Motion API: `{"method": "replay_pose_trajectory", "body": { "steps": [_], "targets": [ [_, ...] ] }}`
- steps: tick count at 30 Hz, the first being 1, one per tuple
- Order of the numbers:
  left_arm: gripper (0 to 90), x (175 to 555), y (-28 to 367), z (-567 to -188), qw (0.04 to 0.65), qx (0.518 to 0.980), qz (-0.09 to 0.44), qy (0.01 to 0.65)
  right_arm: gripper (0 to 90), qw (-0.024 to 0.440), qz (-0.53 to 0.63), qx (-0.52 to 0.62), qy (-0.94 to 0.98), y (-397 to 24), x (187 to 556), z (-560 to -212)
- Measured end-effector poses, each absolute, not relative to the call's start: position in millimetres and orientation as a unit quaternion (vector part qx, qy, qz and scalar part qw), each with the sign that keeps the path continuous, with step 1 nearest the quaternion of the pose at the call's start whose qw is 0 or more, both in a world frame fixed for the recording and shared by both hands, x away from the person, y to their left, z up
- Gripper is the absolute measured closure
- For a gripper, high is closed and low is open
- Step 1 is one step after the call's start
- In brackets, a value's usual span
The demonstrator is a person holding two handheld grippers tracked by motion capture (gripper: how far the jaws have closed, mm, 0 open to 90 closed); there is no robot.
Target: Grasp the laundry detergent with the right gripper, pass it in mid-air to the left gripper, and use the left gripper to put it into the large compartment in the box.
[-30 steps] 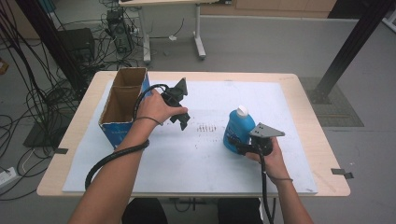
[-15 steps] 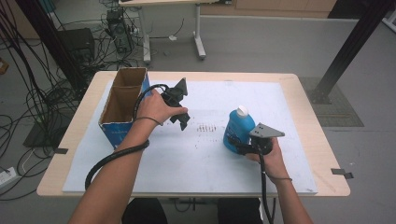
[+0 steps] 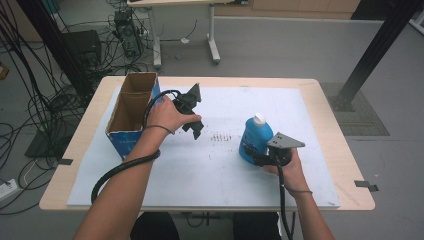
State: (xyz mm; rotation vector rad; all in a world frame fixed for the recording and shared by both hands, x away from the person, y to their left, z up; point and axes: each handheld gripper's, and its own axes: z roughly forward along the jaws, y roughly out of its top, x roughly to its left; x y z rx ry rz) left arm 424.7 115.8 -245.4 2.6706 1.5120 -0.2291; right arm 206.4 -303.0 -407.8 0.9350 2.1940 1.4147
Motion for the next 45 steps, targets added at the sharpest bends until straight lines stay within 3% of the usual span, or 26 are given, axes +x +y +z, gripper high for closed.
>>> {"method": "replay_pose_trajectory", "body": {
  "steps": [45],
  "targets": [
    [7.6,421.8,120.6,-238.0,0.035,0.867,-0.067,0.493,41.9,0.187,0.504,0.331,0.776,-303.0,204.3,-409.5]
  ]
}}
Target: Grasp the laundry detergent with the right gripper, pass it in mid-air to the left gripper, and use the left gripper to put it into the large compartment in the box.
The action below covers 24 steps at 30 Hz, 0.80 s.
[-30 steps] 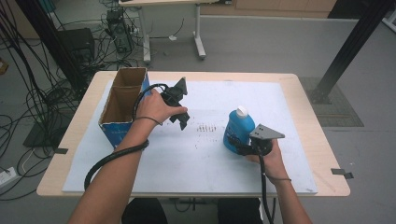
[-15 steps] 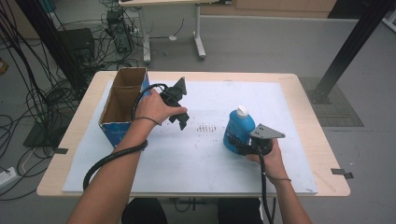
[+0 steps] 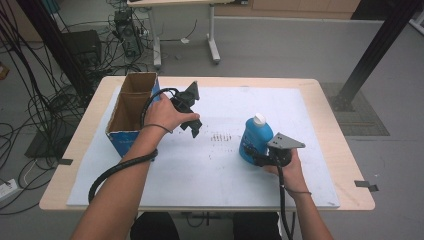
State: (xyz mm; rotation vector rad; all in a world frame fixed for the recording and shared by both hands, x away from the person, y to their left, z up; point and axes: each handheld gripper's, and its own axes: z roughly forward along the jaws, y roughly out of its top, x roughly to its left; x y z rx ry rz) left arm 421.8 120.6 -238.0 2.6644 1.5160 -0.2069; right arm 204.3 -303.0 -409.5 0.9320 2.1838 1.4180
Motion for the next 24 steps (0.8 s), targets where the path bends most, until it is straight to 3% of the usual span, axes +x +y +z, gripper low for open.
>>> {"method": "replay_pose_trajectory", "body": {
  "steps": [24],
  "targets": [
    [7.5,425.2,123.1,-237.3,0.033,0.866,-0.067,0.495,42.0,0.186,0.505,0.331,0.775,-303.5,204.3,-410.0]
  ]
}}
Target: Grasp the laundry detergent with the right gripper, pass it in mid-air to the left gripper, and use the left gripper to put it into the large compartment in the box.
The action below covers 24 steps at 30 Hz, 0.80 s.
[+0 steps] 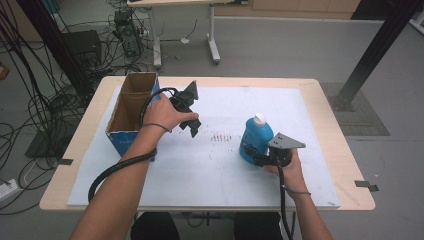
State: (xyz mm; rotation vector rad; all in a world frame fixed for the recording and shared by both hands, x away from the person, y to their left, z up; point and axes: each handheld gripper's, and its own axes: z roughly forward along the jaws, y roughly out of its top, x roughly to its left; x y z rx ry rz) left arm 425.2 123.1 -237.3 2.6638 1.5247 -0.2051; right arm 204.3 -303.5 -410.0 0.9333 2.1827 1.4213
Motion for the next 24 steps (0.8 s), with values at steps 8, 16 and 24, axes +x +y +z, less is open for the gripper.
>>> {"method": "replay_pose_trajectory", "body": {
  "steps": [8,16,24],
  "targets": [
    [7.5,424.3,121.3,-236.4,0.033,0.867,-0.065,0.492,42.0,0.187,0.504,0.331,0.775,-303.2,204.1,-409.8],
    [7.5,423.0,122.0,-234.8,0.034,0.868,-0.064,0.492,42.1,0.187,0.504,0.33,0.776,-303.0,204.1,-409.3],
    [7.5,419.2,126.4,-232.7,0.039,0.869,-0.065,0.489,42.3,0.188,0.502,0.328,0.778,-302.4,203.9,-407.9]
  ]
}}
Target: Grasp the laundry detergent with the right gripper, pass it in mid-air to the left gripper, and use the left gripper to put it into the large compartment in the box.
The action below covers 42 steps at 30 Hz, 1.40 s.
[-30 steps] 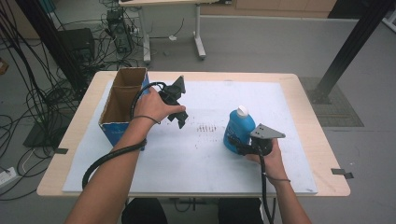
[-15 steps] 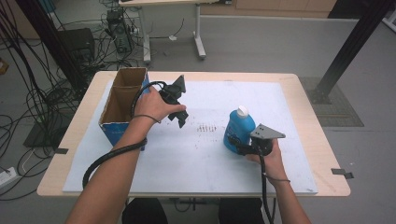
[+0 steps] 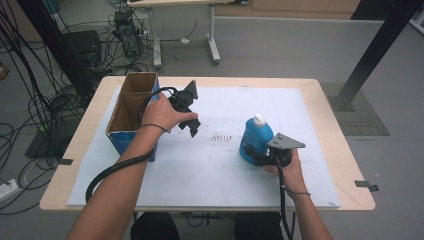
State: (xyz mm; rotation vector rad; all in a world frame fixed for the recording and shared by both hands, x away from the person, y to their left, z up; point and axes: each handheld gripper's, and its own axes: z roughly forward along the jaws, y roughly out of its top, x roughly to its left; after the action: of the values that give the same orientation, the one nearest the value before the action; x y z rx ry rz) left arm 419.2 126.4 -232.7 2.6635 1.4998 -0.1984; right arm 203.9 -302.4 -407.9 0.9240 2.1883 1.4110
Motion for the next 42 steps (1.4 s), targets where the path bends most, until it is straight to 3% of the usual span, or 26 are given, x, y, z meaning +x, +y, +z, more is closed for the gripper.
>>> {"method": "replay_pose_trajectory", "body": {
  "steps": [18,42],
  "targets": [
    [7.6,412,140,-219,0.058,0.877,-0.069,0.472,42.6,0.165,0.509,0.322,0.781,-311,209,-404],
    [8.3,390,135,-175,0.097,0.931,-0.067,0.346,42.6,0.113,0.541,0.266,0.79,-307,226,-388]
  ]
}}
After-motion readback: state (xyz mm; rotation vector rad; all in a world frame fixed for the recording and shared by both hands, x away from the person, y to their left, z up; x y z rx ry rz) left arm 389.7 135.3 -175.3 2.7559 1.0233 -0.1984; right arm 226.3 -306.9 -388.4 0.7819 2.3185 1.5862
